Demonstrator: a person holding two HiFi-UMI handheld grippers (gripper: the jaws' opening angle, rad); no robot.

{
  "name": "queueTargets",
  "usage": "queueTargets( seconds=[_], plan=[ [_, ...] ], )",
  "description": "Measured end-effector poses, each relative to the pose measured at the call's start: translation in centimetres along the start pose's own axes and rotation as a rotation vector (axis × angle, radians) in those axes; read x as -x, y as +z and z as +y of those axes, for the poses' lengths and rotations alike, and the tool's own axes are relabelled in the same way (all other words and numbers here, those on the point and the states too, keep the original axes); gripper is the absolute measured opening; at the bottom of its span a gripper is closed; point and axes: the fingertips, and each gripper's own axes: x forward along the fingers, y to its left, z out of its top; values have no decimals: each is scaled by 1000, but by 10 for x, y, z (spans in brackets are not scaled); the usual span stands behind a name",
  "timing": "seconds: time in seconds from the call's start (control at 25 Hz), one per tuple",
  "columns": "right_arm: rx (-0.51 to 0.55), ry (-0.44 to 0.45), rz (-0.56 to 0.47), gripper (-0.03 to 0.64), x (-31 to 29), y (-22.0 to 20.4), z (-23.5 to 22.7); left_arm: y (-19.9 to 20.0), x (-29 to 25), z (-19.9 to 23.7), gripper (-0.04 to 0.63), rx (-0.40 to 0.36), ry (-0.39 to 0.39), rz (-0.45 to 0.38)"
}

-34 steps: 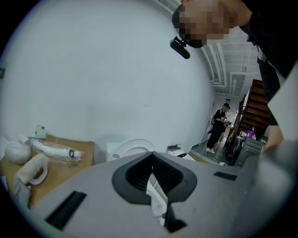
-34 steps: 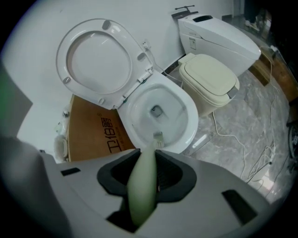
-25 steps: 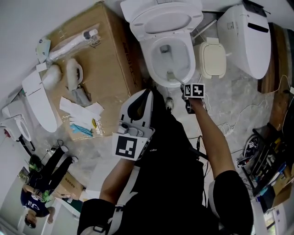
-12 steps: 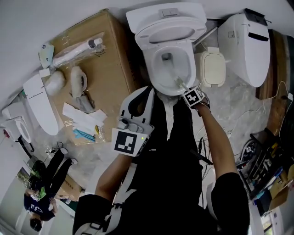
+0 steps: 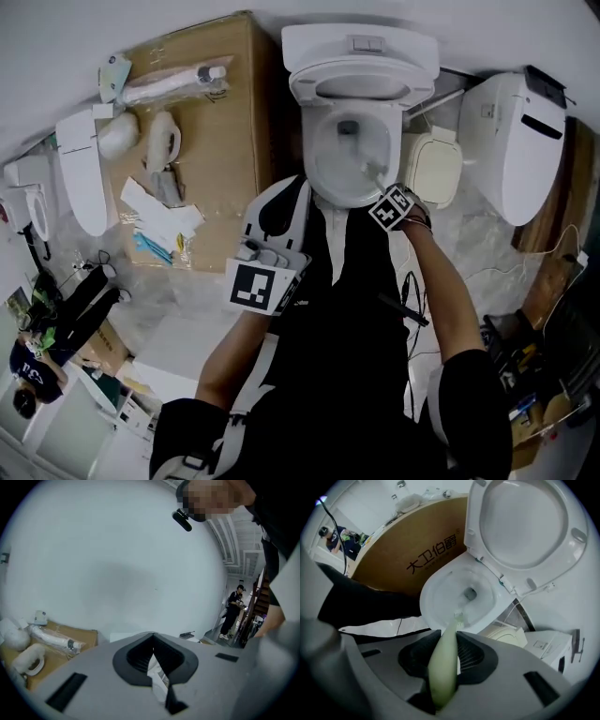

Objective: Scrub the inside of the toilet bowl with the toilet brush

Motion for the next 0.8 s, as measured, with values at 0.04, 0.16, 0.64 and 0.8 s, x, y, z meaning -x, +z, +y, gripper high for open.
queueTargets(
  seconds=[0.04, 0.16, 0.64, 0.8],
  plan=[
    [39, -2, 3, 112, 1, 1, -5, -1, 0, -1, 9, 11, 26, -4],
    [164, -15, 16, 112, 2, 2, -19, -9, -1, -6, 9, 38, 83, -6],
    [529, -111, 30, 110, 8, 28, -80, -13, -16, -15, 8, 81, 224, -43],
    [623, -145, 38, 112, 9, 40, -97, -13, -20, -11, 8, 89, 252, -50]
  ],
)
